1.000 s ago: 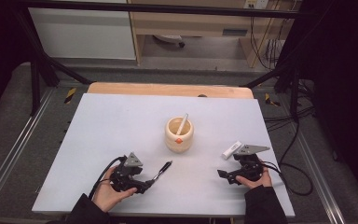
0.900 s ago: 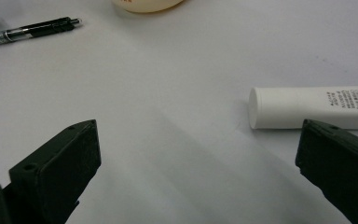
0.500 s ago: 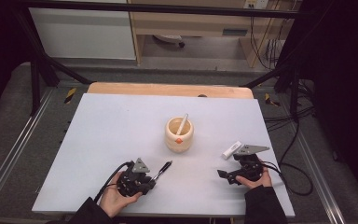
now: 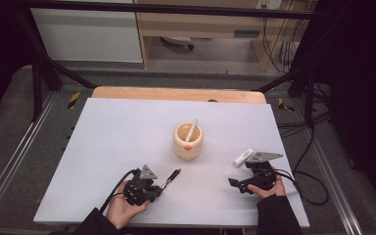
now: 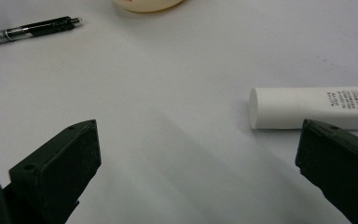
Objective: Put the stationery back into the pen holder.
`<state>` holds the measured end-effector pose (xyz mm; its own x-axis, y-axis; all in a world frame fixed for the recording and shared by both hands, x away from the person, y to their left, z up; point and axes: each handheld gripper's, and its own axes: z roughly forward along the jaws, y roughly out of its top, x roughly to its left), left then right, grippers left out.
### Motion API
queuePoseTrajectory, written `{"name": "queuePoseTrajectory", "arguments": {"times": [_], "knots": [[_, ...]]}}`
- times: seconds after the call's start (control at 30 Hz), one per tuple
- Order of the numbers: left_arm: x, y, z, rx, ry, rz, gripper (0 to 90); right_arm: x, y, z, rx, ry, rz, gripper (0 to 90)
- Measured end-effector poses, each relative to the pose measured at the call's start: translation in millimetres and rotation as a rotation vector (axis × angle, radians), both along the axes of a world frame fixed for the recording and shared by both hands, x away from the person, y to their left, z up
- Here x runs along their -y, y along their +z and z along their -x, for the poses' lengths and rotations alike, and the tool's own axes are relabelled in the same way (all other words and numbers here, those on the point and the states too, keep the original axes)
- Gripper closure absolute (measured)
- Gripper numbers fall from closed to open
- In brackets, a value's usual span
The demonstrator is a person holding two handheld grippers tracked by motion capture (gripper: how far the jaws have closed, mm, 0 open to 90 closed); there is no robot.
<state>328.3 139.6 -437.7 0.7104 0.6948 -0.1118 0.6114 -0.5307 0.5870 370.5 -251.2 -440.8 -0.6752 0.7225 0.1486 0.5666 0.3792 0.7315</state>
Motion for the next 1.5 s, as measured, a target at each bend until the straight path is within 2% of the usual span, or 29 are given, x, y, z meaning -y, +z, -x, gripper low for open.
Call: {"name": "queuePoseTrajectory", "arguments": {"times": [0.27, 0.5, 0.77, 0.87, 1.03, 1.33, 1.5], "knots": [[-0.8, 0.2, -1.0, 0.016, 0.007, 0.006, 79.7, 0.6, 0.4, -0.2, 0.007, 0.003, 0.001, 0.6], [-7.5, 9.3, -0.7, 0.036, -0.009, 0.022, 79.8, 0.8, 1.7, 0.3, 0.008, 0.005, -0.009, 0.6], [-12.6, 17.5, -3.2, 0.045, -0.038, 0.040, 79.8, -0.6, 2.7, 0.0, 0.015, 0.012, -0.002, 0.9], [-13.1, 20.0, -4.8, 0.037, -0.059, 0.042, 79.8, -2.7, 4.9, 0.2, 0.026, 0.022, 0.010, 0.8], [-11.8, 24.1, -7.1, 0.048, -0.093, 0.027, 79.8, -10.7, 8.3, 1.0, 0.043, 0.043, 0.030, 0.7], [-5.7, 28.6, -10.6, 0.043, -0.161, 0.006, 79.8, -31.2, 15.2, 0.4, 0.075, 0.085, 0.071, 0.9], [-4.2, 35.1, -14.1, 0.047, -0.185, -0.008, 79.8, -45.4, 17.6, 1.2, 0.111, 0.122, 0.109, 1.2]]}}
